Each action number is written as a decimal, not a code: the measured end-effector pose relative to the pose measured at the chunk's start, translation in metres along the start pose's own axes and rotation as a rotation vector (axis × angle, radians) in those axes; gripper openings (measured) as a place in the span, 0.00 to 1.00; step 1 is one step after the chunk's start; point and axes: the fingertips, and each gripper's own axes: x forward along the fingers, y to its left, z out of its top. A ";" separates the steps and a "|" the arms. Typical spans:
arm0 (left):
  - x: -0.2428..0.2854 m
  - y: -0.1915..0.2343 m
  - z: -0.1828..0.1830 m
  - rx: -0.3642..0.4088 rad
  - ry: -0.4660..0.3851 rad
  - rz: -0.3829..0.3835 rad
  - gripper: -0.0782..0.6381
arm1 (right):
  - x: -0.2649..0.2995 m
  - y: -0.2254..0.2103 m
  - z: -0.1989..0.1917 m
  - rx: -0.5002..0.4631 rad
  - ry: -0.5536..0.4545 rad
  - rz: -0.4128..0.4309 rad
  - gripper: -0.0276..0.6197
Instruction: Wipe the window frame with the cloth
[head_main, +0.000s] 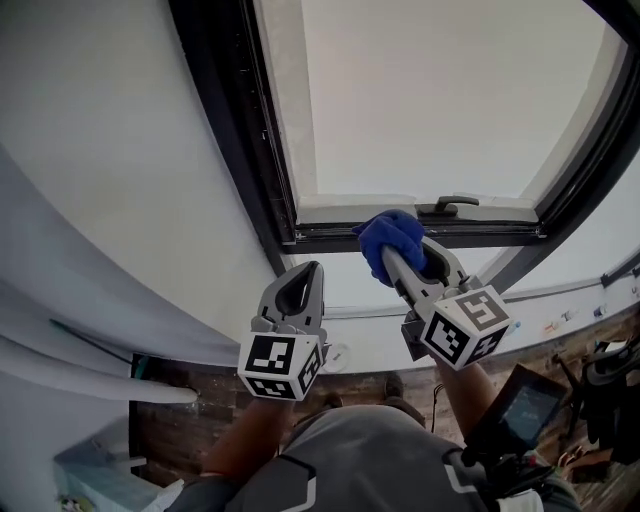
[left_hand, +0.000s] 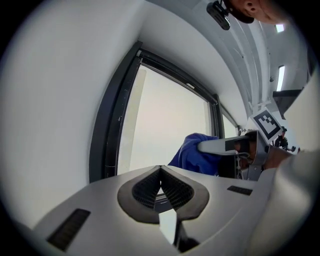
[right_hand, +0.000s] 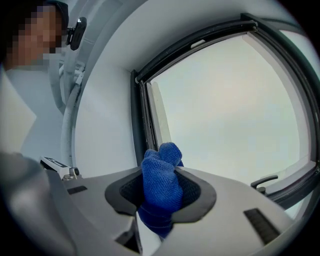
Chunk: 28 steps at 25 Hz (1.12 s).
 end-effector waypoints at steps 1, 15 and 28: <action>0.004 0.001 0.000 0.001 0.002 0.017 0.12 | 0.006 -0.002 0.000 0.003 0.004 0.021 0.25; 0.056 0.033 0.005 0.019 0.022 0.352 0.12 | 0.107 -0.039 -0.004 0.015 0.102 0.323 0.25; 0.105 0.083 -0.040 0.071 0.105 0.328 0.12 | 0.220 -0.041 -0.086 -0.047 0.244 0.280 0.25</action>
